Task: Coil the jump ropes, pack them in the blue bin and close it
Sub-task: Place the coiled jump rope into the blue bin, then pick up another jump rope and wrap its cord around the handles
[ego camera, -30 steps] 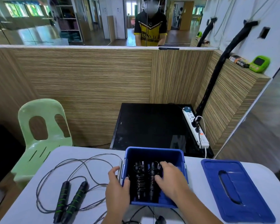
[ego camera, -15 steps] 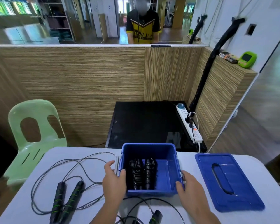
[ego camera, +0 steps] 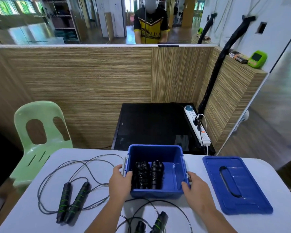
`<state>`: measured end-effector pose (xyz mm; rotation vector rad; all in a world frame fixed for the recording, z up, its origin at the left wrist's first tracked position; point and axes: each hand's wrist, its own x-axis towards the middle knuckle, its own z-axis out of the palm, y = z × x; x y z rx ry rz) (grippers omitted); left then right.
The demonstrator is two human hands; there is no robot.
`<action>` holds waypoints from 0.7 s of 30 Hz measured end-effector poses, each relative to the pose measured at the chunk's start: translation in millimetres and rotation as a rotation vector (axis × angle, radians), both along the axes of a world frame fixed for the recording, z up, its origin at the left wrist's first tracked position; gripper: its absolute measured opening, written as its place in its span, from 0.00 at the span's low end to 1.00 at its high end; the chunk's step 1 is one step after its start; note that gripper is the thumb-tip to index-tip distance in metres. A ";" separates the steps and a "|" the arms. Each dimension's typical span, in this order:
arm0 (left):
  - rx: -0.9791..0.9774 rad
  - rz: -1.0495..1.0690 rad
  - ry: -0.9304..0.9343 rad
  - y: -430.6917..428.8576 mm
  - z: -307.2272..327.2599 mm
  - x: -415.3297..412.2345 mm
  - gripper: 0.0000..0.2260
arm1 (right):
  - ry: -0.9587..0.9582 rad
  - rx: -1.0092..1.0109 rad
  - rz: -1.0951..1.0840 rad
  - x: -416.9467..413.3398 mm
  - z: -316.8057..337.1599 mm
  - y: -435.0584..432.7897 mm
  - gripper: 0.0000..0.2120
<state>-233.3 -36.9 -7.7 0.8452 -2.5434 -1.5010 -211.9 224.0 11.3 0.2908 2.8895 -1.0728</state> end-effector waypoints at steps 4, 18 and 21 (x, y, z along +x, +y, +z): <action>0.018 -0.024 -0.014 1.6 1.6 14.0 0.29 | 0.002 0.015 0.014 1.2 5.2 3.4 0.09; -0.005 0.059 0.036 19.2 -4.6 114.1 0.26 | 0.240 0.090 0.244 37.5 16.3 -3.6 0.18; -0.027 0.052 0.024 21.5 -7.3 131.9 0.26 | 0.270 0.092 0.306 53.5 14.6 -16.4 0.17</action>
